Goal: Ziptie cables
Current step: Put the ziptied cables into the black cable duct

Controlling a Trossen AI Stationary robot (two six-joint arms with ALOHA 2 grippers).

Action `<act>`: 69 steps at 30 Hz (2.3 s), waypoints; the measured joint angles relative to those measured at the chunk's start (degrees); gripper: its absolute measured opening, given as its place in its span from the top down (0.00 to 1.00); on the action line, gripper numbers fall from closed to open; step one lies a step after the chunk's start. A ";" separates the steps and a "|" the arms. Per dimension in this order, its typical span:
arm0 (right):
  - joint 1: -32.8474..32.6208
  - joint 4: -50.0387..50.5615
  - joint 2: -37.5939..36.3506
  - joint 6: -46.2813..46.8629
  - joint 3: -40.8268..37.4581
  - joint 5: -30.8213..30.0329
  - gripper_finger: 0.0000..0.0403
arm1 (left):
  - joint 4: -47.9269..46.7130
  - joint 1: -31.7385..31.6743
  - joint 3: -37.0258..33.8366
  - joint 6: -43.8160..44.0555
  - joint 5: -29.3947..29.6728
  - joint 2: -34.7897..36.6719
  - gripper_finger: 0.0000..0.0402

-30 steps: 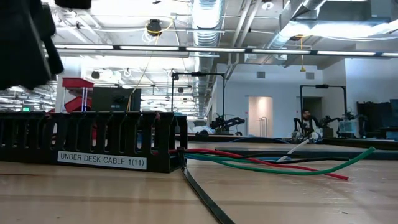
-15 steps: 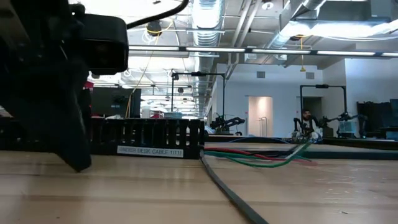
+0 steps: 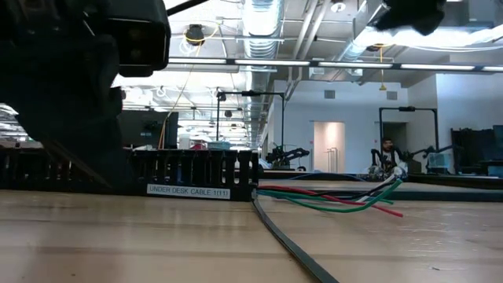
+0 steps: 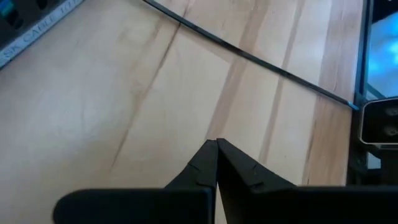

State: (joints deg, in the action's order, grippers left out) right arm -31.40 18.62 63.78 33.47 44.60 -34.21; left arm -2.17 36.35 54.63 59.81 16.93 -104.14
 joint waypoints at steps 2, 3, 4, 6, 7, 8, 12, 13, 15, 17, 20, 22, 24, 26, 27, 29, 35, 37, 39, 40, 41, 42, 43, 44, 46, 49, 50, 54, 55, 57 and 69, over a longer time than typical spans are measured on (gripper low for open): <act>-1.10 -12.23 0.51 2.34 -7.54 -2.36 0.50 | 0.05 0.03 0.00 0.00 -0.08 0.00 1.00; -1.57 -17.86 0.42 3.77 -11.30 -3.04 0.48 | 0.04 0.05 0.00 0.00 -0.15 0.00 1.00; -1.77 -22.75 0.03 5.52 -14.73 -3.21 0.47 | 0.01 0.16 0.00 0.00 -0.19 0.00 1.00; -1.82 -31.03 -2.24 8.78 -21.28 -3.51 0.47 | 0.02 0.39 0.00 -0.15 -0.18 0.00 1.00; -1.78 -34.86 -4.02 9.14 -24.32 -4.64 0.47 | 0.10 0.55 0.00 -0.17 -0.16 0.00 1.00; -1.65 -39.05 -6.19 7.92 -26.95 -5.98 0.47 | 0.15 0.71 0.00 -0.15 -0.15 0.00 1.00; 2.05 -46.25 -20.92 -4.95 -31.73 -6.39 0.49 | 0.01 1.00 0.00 -0.25 1.15 0.00 1.00; 3.49 -44.84 -25.32 -9.35 -31.69 -6.27 0.50 | 0.02 1.00 0.00 -0.36 1.22 0.00 1.00; 6.55 -40.21 -34.10 -19.18 -30.68 -6.29 0.52 | -0.01 1.08 0.02 -0.44 1.29 0.00 1.00; 9.91 -33.23 -42.90 -28.07 -27.92 -6.00 0.54 | -0.24 1.08 0.00 -0.63 1.39 0.00 1.00; 14.47 -17.47 -53.49 -34.28 -21.47 -5.80 0.59 | -0.26 1.09 0.00 -0.46 1.77 0.00 1.00; 16.88 -5.73 -57.31 -32.29 -17.47 -5.50 0.62 | -0.27 1.08 0.01 -0.28 1.79 0.00 1.00; 18.80 3.45 -58.59 -28.49 -14.63 -4.09 0.64 | -0.34 1.08 0.00 -1.05 2.45 0.00 1.00; 19.90 10.22 -58.62 -25.17 -13.47 -1.56 0.64 | -0.39 1.09 0.00 -1.78 3.09 0.00 1.00; 20.23 13.04 -58.15 -24.01 -13.38 -0.68 0.63 | -0.53 1.08 0.00 -2.15 3.90 0.00 1.00; 20.79 16.23 -55.86 -21.25 -14.14 -0.97 0.62 | -1.57 1.08 0.00 -2.57 6.42 0.00 1.00; 21.37 14.91 -48.77 -11.00 -14.69 1.45 0.64 | -5.55 1.08 0.00 -1.66 12.42 0.00 1.00; 20.96 12.39 -46.43 -9.96 -15.33 3.16 0.66 | -6.80 1.08 0.00 -1.48 14.08 0.00 1.00; 19.84 5.84 -45.82 -17.72 -17.76 6.54 0.67 | -8.04 1.08 0.00 -0.24 16.14 0.00 1.00; 19.26 0.03 -45.88 -21.96 -19.59 7.51 0.68 | -8.58 1.08 0.00 0.45 17.19 0.00 1.00; 18.91 -5.95 -46.08 -26.26 -21.49 7.78 0.68 | -8.97 1.08 0.00 1.05 18.22 0.00 1.00; 18.93 -11.16 -46.45 -30.20 -23.47 7.92 0.69 | -9.23 1.08 0.00 1.38 19.43 0.00 1.00; 19.28 -15.13 -47.00 -33.30 -25.24 8.20 0.70 | -9.47 1.08 0.00 1.42 20.04 0.00 1.00; 20.01 -17.74 -47.81 -35.09 -26.59 8.50 0.70 | -9.66 1.08 0.00 1.42 20.48 0.00 1.00; 22.28 -18.50 -50.05 -35.30 -28.43 8.89 0.72 | -9.66 1.04 0.00 1.51 20.77 0.00 1.00; 26.18 -18.63 -53.73 -34.29 -30.66 12.26 0.73 | -9.78 1.08 -0.02 1.51 21.03 0.00 1.00; 27.47 -18.33 -54.71 -33.37 -31.04 13.61 0.73 | -10.08 1.08 -0.02 1.51 21.31 0.00 1.00; 32.23 -19.31 -55.24 -28.00 -30.99 16.08 0.73 | -11.54 1.08 -0.04 1.51 22.23 0.00 1.00; 32.87 -18.81 -54.90 -27.37 -30.97 16.21 0.73 | -11.62 1.08 -0.04 1.51 22.51 0.00 1.00; 33.03 -15.90 -53.42 -26.97 -30.97 17.81 0.73 | -12.15 1.08 -0.04 1.51 23.41 0.00 1.00; 30.08 -20.95 -41.92 -17.50 -30.99 20.69 0.75 | -12.89 1.08 -0.04 0.44 25.75 0.00 1.00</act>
State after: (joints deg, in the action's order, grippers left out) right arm -1.32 -2.33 21.87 15.97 13.61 -13.52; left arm -15.06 37.43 54.59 60.25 42.68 -104.14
